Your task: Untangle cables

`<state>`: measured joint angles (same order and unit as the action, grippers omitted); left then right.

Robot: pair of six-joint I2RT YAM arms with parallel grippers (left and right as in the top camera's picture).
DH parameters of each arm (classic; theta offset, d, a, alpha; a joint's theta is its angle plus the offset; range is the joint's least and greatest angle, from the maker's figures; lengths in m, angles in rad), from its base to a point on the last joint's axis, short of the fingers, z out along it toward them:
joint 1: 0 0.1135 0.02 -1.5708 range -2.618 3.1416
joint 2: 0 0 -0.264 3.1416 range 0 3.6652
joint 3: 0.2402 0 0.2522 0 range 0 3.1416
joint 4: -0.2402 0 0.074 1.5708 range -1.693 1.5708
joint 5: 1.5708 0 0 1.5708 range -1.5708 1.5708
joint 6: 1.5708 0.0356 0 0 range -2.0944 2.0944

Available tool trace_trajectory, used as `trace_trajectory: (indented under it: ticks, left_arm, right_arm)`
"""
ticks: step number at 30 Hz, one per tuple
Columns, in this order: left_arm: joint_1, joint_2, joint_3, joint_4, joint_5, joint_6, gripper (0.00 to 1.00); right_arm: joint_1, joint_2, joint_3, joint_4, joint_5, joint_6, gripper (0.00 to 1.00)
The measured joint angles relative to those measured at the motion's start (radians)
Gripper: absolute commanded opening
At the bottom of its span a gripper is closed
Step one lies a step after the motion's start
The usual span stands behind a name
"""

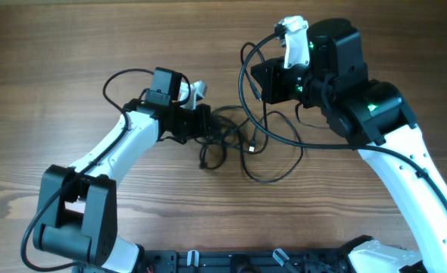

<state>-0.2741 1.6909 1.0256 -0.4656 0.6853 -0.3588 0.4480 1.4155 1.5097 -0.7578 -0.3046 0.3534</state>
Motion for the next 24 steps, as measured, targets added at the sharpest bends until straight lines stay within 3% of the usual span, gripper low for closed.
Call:
trace_trajectory:
  ticks: [5,10,14,20,24]
  left_arm:
    - [0.100,-0.021,0.044,0.026,0.082,-0.078,0.04]
    - [0.245,-0.095,0.068,0.069,0.065,-0.207,0.04]
    - [0.330,-0.100,0.072,0.006,-0.164,-0.338,0.04]
    - [0.332,-0.100,0.072,-0.062,-0.453,-0.391,0.04]
    - [0.332,-0.100,0.072,-0.100,-0.542,-0.399,0.04]
  right_arm:
    - [0.000,0.000,0.000,-0.079,0.050,-0.019,0.04]
    - [0.000,0.000,0.000,-0.094,0.080,-0.024,0.04]
    - [0.000,0.000,0.000,-0.088,0.104,-0.034,0.04]
    - [0.000,-0.040,0.019,-0.026,0.131,-0.076,0.04]
    - [0.000,-0.143,0.127,0.003,0.238,-0.097,0.04]
